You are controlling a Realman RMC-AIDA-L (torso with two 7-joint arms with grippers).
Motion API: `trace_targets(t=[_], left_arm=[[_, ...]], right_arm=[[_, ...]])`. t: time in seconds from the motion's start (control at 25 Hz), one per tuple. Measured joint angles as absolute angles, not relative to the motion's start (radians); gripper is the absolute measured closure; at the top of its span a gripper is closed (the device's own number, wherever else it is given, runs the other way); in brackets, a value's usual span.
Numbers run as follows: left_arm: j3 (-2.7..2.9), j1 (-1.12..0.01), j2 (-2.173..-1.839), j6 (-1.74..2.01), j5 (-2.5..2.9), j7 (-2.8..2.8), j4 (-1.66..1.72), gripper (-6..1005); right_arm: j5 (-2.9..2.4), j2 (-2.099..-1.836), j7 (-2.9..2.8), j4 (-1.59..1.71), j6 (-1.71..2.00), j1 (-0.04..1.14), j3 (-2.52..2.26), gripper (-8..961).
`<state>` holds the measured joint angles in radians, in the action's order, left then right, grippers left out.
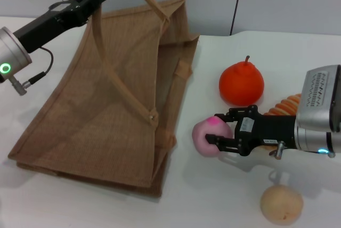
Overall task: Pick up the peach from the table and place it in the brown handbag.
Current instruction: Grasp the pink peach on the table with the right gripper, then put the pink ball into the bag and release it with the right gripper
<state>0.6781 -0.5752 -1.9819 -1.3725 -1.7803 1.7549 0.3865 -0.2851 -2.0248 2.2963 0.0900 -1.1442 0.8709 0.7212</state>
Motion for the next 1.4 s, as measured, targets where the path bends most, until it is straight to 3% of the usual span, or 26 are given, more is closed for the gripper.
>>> trace_targets(t=[1.4], left_arm=[[0.681, -0.579, -1.966, -1.538, -1.779, 1.746, 0.362, 881]], right_arm=[[-0.079, -2.022, 2.451, 0.111, -1.291, 0.867, 0.712, 505]])
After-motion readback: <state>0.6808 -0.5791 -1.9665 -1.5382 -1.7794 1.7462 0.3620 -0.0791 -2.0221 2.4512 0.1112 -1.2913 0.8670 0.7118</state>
